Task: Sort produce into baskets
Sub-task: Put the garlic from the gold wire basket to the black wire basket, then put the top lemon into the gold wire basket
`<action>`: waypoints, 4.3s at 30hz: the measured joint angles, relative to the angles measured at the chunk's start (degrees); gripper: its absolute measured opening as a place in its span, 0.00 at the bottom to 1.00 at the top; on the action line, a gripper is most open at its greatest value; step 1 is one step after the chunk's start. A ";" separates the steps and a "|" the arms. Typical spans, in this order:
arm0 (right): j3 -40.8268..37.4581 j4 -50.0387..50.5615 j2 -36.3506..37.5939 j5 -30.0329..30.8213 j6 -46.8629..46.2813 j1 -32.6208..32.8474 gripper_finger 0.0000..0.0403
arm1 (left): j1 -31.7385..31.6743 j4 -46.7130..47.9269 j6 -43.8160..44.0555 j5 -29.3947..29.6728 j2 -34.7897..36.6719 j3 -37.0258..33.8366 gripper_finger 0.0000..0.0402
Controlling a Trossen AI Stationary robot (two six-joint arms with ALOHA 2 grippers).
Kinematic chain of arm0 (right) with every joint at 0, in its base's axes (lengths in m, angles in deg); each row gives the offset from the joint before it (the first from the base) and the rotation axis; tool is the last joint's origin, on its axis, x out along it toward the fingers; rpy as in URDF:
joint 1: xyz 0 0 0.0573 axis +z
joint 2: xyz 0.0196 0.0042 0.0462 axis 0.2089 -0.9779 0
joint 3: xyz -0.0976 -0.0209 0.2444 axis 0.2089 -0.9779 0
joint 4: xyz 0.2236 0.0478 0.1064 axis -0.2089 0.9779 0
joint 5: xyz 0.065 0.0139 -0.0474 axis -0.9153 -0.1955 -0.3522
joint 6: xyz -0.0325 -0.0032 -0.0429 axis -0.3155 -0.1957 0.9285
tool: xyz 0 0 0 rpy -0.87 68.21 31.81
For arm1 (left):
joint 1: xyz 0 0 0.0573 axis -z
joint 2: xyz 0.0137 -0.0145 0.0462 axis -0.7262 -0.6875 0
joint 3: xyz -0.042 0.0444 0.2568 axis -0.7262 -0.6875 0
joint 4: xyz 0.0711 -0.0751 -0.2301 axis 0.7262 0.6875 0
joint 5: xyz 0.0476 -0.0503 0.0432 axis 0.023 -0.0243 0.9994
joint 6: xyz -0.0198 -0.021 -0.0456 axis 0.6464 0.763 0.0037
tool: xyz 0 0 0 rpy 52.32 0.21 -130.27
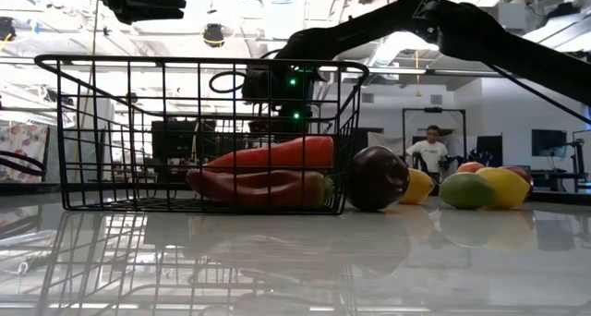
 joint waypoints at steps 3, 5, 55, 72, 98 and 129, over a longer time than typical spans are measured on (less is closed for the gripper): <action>0.00 0.00 0.00 0.00 -0.04 0.00 0.47 | 0.00 0.00 0.00 0.00 0.00 0.00 0.62; 0.00 0.00 0.00 0.00 -0.01 0.04 0.46 | -0.01 0.02 -0.01 -0.01 0.00 0.00 0.62; 0.00 9.83 17.08 -5.35 -31.79 26.18 0.75 | 0.15 1.61 6.03 -6.57 3.23 0.02 0.62; -3.45 22.89 26.74 8.07 -34.85 20.83 0.77 | 0.15 4.94 8.20 -9.31 4.87 0.02 0.62; -82.43 -33.44 59.46 10.47 -55.75 17.82 0.77 | 0.15 7.15 9.22 -8.98 4.87 0.02 0.62; -81.72 -34.23 54.49 11.41 -51.95 16.86 0.62 | 0.13 7.69 7.54 -7.34 4.87 0.02 0.62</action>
